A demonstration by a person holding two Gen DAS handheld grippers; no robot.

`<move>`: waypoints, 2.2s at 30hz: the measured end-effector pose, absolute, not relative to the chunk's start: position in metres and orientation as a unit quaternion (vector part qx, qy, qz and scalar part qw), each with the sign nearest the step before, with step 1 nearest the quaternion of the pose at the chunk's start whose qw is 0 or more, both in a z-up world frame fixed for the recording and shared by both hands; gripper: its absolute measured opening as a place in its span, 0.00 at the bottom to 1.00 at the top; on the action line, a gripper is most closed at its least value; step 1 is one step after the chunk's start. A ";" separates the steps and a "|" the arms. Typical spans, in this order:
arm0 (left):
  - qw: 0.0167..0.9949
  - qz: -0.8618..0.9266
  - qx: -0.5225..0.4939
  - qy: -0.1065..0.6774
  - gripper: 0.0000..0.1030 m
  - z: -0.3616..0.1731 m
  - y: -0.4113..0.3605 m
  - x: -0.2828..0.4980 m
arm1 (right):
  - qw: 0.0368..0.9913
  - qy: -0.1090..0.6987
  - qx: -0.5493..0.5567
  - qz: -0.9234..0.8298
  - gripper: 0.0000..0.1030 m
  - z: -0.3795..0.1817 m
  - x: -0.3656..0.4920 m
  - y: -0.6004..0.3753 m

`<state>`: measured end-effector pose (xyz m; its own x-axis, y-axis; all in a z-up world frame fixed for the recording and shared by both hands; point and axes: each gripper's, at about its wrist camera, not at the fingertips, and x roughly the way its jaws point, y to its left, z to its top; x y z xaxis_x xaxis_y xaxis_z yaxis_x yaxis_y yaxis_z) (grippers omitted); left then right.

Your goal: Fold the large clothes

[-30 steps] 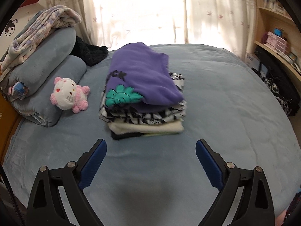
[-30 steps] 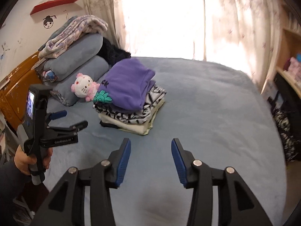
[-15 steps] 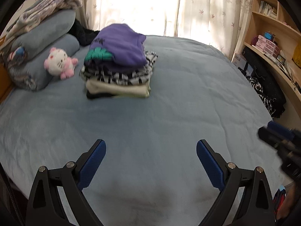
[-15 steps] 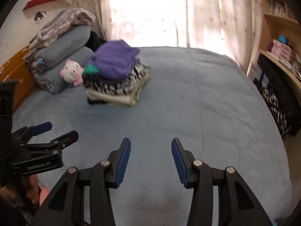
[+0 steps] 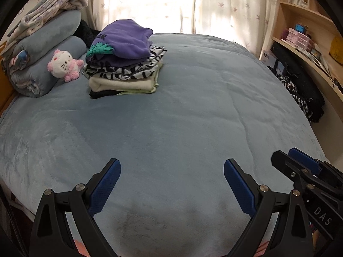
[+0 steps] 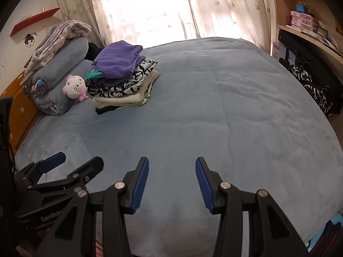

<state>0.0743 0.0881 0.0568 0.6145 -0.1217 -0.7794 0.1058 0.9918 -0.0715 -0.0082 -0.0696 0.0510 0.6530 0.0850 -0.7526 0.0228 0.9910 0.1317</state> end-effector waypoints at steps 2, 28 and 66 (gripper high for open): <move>0.901 -0.058 -0.002 0.430 0.93 0.059 0.084 0.072 | 0.909 0.412 0.067 0.018 0.44 0.052 -0.011 -0.073; 0.892 -0.034 -0.006 0.450 0.92 0.052 0.084 0.066 | 0.905 0.416 0.085 0.022 0.44 0.042 -0.017 -0.079; 0.891 -0.032 -0.005 0.453 0.87 0.052 0.084 0.059 | 0.905 0.417 0.085 0.022 0.44 0.037 -0.018 -0.074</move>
